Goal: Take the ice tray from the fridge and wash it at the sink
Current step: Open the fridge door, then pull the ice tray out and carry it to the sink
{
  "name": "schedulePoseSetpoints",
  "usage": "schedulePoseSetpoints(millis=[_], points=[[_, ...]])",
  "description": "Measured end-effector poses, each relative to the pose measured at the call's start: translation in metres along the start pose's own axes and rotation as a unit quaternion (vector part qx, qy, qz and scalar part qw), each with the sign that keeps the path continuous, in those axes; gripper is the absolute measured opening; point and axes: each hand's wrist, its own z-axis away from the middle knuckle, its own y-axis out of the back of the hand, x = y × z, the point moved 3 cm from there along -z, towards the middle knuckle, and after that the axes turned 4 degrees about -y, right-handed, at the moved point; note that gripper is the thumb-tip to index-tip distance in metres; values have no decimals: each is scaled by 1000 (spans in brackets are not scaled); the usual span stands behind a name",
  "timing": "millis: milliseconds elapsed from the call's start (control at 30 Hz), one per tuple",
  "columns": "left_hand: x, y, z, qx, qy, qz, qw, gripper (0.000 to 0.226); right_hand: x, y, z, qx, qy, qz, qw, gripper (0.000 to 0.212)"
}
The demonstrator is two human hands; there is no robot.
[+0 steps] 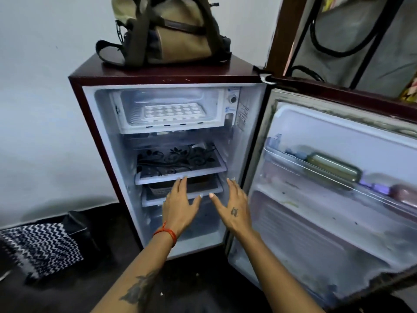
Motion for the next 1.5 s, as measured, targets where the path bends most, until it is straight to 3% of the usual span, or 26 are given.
schedulePoseSetpoints(millis=[700,1133,1367,1500], points=[[-59,43,-152,75,63,26,995,75,-60,-72,-167,-25,43,-12,999,80],[-68,75,-242,245,112,173,947,77,-96,-62,-278,77,70,-185,977,60],[-91,74,-280,239,183,244,922,87,-94,-73,-325,82,30,-89,992,59],[-94,71,-289,257,189,292,901,70,-93,-76,-334,79,41,-21,996,53]])
